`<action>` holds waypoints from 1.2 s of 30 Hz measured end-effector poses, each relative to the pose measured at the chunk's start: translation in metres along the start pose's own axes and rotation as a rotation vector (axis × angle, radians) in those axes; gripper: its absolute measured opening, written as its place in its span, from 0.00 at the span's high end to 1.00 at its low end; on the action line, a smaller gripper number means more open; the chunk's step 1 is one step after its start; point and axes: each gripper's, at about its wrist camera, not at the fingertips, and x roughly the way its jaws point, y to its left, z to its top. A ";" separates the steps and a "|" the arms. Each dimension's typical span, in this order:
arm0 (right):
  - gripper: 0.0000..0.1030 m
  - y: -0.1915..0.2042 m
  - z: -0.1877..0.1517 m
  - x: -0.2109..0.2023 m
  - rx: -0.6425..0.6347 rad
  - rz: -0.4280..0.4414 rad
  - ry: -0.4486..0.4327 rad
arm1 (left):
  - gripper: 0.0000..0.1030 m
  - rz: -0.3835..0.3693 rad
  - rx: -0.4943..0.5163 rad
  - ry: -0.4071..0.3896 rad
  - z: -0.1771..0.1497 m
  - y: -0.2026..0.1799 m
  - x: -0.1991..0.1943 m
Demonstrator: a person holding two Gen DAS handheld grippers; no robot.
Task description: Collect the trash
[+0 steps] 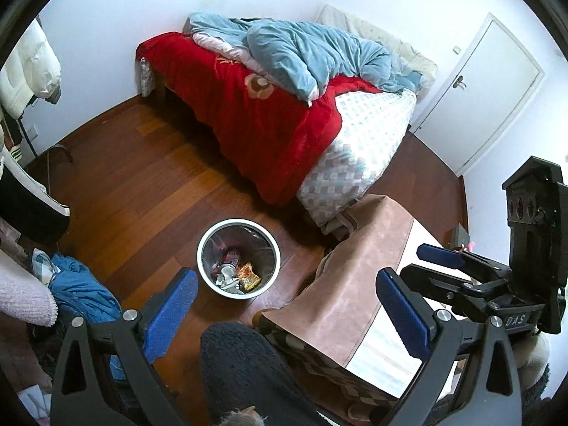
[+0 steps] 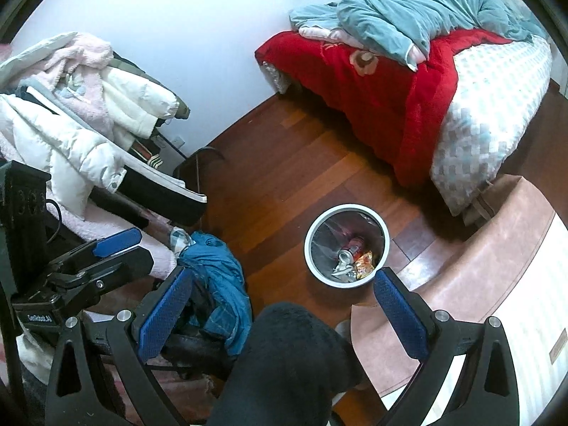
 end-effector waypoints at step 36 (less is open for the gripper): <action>0.00 0.003 -0.003 -0.006 -0.031 -0.062 0.028 | 0.00 0.091 0.014 0.002 -0.014 -0.002 0.000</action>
